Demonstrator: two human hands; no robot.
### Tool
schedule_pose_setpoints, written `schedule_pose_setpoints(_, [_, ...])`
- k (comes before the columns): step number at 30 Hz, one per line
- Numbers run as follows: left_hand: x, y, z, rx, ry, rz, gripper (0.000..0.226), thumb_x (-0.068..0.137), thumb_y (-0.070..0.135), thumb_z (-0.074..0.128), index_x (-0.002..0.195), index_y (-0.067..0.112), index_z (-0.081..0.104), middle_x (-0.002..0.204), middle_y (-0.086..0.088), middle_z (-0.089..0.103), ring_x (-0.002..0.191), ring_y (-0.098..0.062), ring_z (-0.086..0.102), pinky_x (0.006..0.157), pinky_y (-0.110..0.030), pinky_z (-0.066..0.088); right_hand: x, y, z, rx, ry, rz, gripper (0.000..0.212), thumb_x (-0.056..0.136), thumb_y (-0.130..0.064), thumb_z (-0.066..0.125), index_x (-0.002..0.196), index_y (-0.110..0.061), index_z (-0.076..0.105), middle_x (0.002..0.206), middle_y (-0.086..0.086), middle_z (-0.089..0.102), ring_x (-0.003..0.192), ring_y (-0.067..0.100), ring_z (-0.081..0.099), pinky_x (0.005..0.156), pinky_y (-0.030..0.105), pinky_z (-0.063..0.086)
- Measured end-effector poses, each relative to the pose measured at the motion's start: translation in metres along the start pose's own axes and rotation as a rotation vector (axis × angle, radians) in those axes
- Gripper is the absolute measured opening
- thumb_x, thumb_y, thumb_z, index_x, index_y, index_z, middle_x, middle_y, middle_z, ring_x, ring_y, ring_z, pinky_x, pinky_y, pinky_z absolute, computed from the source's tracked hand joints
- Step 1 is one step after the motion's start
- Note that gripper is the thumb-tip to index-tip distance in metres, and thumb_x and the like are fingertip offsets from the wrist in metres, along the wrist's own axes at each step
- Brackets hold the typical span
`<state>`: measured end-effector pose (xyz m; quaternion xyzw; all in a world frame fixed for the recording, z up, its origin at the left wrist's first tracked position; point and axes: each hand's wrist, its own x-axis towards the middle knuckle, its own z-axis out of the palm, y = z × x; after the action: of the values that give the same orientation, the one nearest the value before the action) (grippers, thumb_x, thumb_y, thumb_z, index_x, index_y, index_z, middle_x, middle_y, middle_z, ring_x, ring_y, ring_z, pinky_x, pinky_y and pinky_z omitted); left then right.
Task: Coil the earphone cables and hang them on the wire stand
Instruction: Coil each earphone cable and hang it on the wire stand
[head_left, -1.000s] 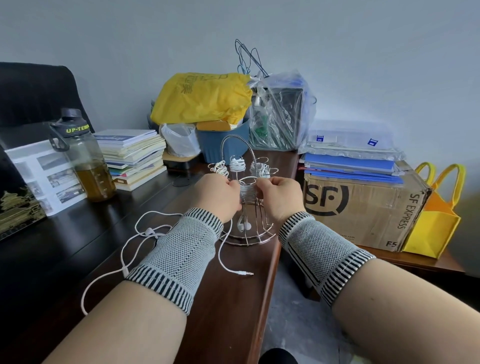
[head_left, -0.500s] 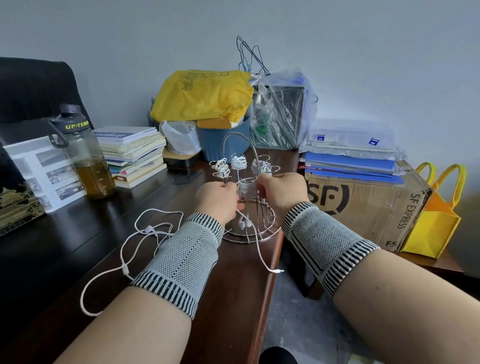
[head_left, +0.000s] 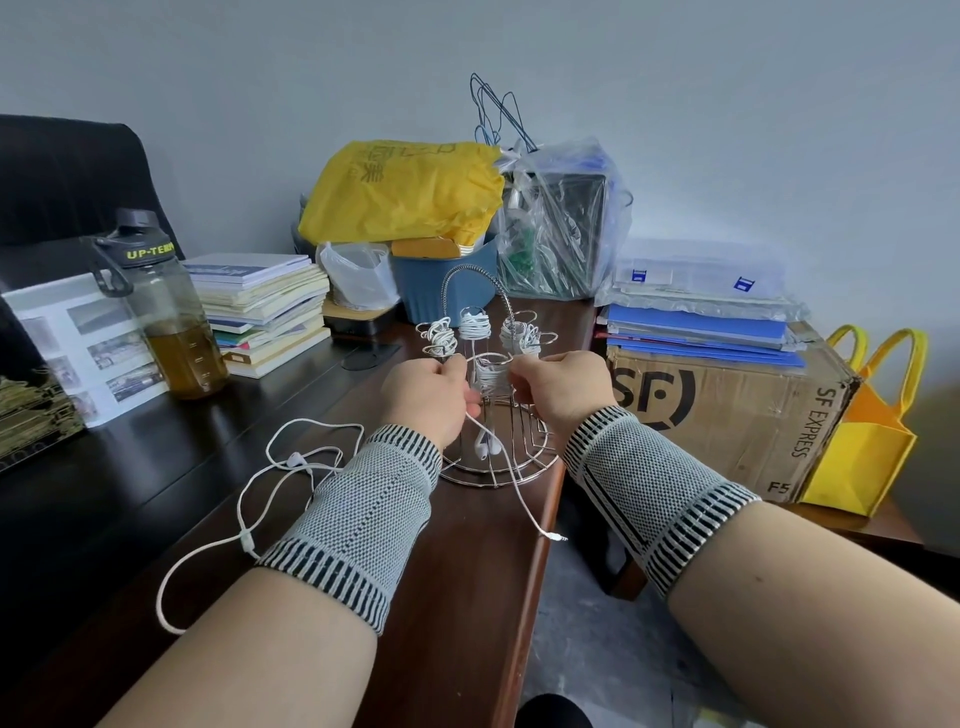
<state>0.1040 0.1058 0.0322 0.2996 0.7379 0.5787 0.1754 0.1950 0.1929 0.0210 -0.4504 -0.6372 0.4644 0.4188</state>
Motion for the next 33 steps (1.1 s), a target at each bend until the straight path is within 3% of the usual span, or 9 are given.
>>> schedule_pose_setpoints(8, [0.0, -0.002, -0.001, 0.006, -0.018, -0.035, 0.026, 0.093, 0.013, 0.047, 0.071, 0.01, 0.06, 0.076, -0.004, 0.073, 0.063, -0.01, 0.069, 0.051, -0.021, 0.045, 0.001, 0.001, -0.001, -0.002, -0.013, -0.006, 0.032, 0.068, -0.024, 0.069, 0.065, 0.007, 0.068, 0.071, 0.022, 0.07, 0.056, 0.024, 0.057, 0.066, 0.047, 0.056])
schedule_pose_setpoints(10, [-0.004, -0.003, -0.003, 0.001, -0.027, -0.028, 0.027, 0.091, 0.011, 0.047, 0.067, 0.01, 0.059, 0.079, -0.003, 0.074, 0.065, -0.008, 0.069, 0.057, -0.025, 0.051, 0.001, 0.003, -0.001, 0.015, -0.019, -0.004, 0.031, 0.068, -0.024, 0.069, 0.063, 0.006, 0.068, 0.065, 0.02, 0.068, 0.056, 0.024, 0.057, 0.063, 0.045, 0.055])
schedule_pose_setpoints(13, [-0.007, -0.009, -0.007, 0.019, -0.037, 0.022, 0.032, 0.088, 0.013, 0.051, 0.058, 0.013, 0.06, 0.075, 0.002, 0.075, 0.076, -0.013, 0.072, 0.081, -0.041, 0.058, -0.001, 0.005, -0.001, 0.043, -0.051, 0.0, 0.03, 0.073, -0.024, 0.07, 0.062, 0.004, 0.068, 0.059, 0.012, 0.063, 0.056, 0.023, 0.054, 0.058, 0.039, 0.049])
schedule_pose_setpoints(15, [-0.007, -0.011, -0.011, 0.034, -0.03, 0.074, 0.035, 0.086, 0.02, 0.055, 0.053, 0.015, 0.063, 0.073, 0.003, 0.074, 0.081, -0.018, 0.072, 0.085, -0.047, 0.057, -0.002, 0.005, -0.002, 0.052, -0.073, -0.006, 0.029, 0.075, -0.025, 0.07, 0.063, 0.002, 0.069, 0.06, 0.01, 0.062, 0.057, 0.022, 0.053, 0.058, 0.036, 0.045])
schedule_pose_setpoints(20, [-0.006, -0.016, -0.012, 0.09, -0.027, 0.194, 0.03, 0.085, 0.027, 0.061, 0.058, 0.016, 0.069, 0.067, 0.006, 0.071, 0.081, -0.021, 0.068, 0.081, -0.047, 0.058, -0.007, 0.007, -0.002, 0.092, -0.077, -0.011, 0.028, 0.075, -0.024, 0.069, 0.05, -0.013, 0.061, 0.058, 0.007, 0.061, 0.058, 0.021, 0.055, 0.058, 0.033, 0.044])
schedule_pose_setpoints(26, [-0.013, -0.018, -0.016, 0.219, 0.018, 0.28, 0.028, 0.094, 0.026, 0.058, 0.073, 0.014, 0.073, 0.066, 0.004, 0.071, 0.07, -0.014, 0.07, 0.072, -0.041, 0.059, -0.013, 0.012, -0.004, 0.126, -0.097, 0.029, 0.04, 0.078, -0.03, 0.061, 0.042, -0.012, 0.061, 0.057, 0.008, 0.064, 0.062, 0.026, 0.06, 0.058, 0.035, 0.044])
schedule_pose_setpoints(28, [-0.015, -0.02, -0.017, 0.146, 0.008, 0.233, 0.023, 0.096, 0.017, 0.054, 0.086, 0.011, 0.073, 0.072, 0.002, 0.072, 0.066, -0.009, 0.07, 0.067, -0.039, 0.06, -0.015, 0.011, -0.005, 0.119, -0.103, 0.057, 0.047, 0.081, -0.037, 0.058, 0.043, -0.01, 0.062, 0.061, 0.011, 0.069, 0.066, 0.03, 0.065, 0.064, 0.038, 0.049])
schedule_pose_setpoints(30, [-0.015, -0.021, -0.014, -0.009, -0.038, 0.105, 0.023, 0.099, 0.007, 0.047, 0.105, 0.01, 0.069, 0.08, 0.001, 0.071, 0.06, -0.005, 0.066, 0.059, -0.028, 0.059, -0.016, 0.008, -0.006, 0.129, -0.1, 0.104, 0.05, 0.08, -0.049, 0.059, 0.049, -0.01, 0.064, 0.064, 0.01, 0.071, 0.072, 0.032, 0.07, 0.072, 0.04, 0.054])
schedule_pose_setpoints(33, [-0.015, -0.017, -0.009, -0.268, -0.09, -0.138, 0.026, 0.097, -0.003, 0.043, 0.107, 0.002, 0.066, 0.075, -0.005, 0.064, 0.047, -0.005, 0.049, 0.041, -0.014, 0.042, -0.019, 0.001, -0.007, 0.122, -0.11, 0.14, 0.057, 0.072, -0.063, 0.063, 0.055, -0.009, 0.063, 0.062, 0.01, 0.071, 0.069, 0.03, 0.071, 0.071, 0.039, 0.056])
